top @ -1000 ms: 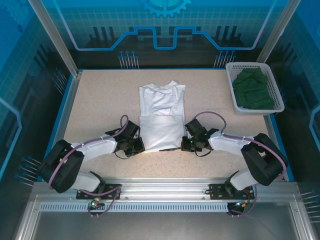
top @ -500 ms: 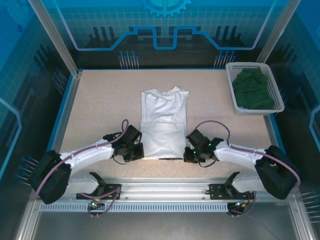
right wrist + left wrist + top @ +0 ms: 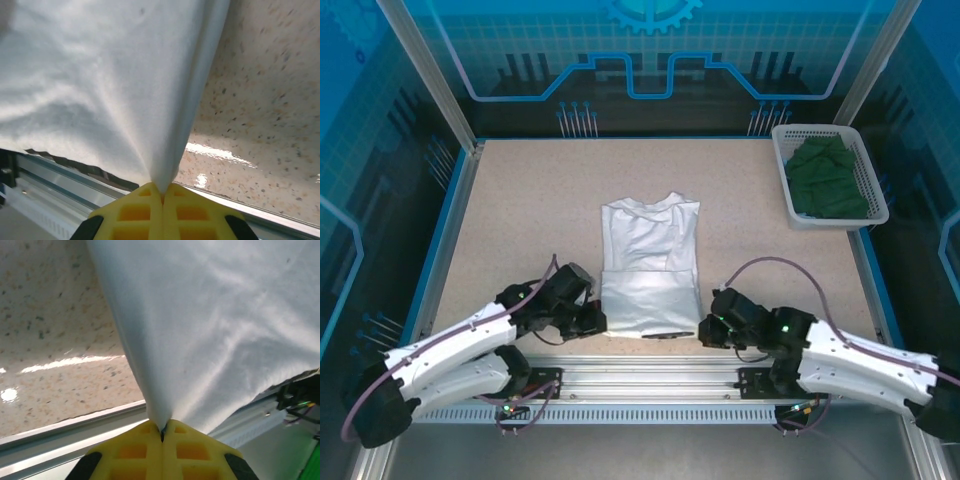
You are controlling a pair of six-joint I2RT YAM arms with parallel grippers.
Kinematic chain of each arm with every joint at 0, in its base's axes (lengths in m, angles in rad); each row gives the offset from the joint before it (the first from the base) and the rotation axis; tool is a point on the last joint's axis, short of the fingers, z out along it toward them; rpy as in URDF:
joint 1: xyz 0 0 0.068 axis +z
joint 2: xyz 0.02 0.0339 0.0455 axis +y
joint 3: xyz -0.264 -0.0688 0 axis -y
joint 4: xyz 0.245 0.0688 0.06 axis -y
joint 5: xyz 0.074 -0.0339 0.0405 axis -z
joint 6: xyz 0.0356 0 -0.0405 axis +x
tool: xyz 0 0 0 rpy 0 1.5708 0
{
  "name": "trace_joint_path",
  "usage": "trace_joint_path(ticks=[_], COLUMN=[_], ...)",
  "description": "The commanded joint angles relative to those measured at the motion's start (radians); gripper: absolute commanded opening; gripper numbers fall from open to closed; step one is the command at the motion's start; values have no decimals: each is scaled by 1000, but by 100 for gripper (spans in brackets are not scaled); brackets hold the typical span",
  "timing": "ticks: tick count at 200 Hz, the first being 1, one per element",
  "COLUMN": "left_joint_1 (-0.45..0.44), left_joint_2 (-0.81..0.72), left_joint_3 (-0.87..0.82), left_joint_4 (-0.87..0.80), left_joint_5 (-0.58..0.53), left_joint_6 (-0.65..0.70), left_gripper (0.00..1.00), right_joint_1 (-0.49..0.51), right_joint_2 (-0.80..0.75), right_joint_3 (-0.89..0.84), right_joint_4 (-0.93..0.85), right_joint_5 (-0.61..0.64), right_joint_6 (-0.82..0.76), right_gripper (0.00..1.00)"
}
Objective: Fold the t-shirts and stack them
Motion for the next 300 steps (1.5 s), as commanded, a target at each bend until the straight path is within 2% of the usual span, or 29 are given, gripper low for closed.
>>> trace_joint_path(ticks=[1,41,88,123,174,227,234,238,252,259,262,265,276,289,300], left_joint_1=[71,231,387,462,571,624,632,637,658,666,669,671,680,682,682], left_joint_2=[55,201,394,543,782,1018,1038,1045,1058,1056,1051,1047,1018,968,913], left_joint_3=[87,237,343,452,651,796,799,794,756,737,729,721,692,672,648], left_joint_4=[68,120,204,242,256,277,280,291,361,396,409,421,454,443,423], left_joint_5=[98,182,279,303,299,301,296,289,282,277,273,270,247,196,142], left_joint_6=[-25,-2,-1,-12,-61,-97,-109,-123,-182,-206,-214,-221,-231,-217,-199], left_gripper=[0,0,0,0,0,0,0,6,8,11,13,15,20,37,39], right_joint_1=[-82,-357,-541,-633,-712,-744,-750,-755,-777,-790,-795,-803,-824,-837,-838], right_joint_2=[-4,208,519,799,1208,1734,1805,1851,1990,2048,2068,2085,2117,2090,2024], right_joint_3=[108,325,555,799,1211,1874,1967,2013,2193,2257,2279,2296,2342,2326,2259], right_joint_4=[-105,-114,-61,-62,-130,-317,-329,-330,-330,-296,-284,-277,-268,-282,-288], right_joint_5=[68,-66,-181,-251,-315,-404,-423,-438,-472,-515,-531,-544,-568,-555,-539], right_joint_6=[-32,-239,-387,-461,-495,-472,-456,-447,-390,-355,-340,-325,-283,-309,-366], right_gripper=[0,0,0,0,0,0,7,13,45,55,69,73,80,81,81])
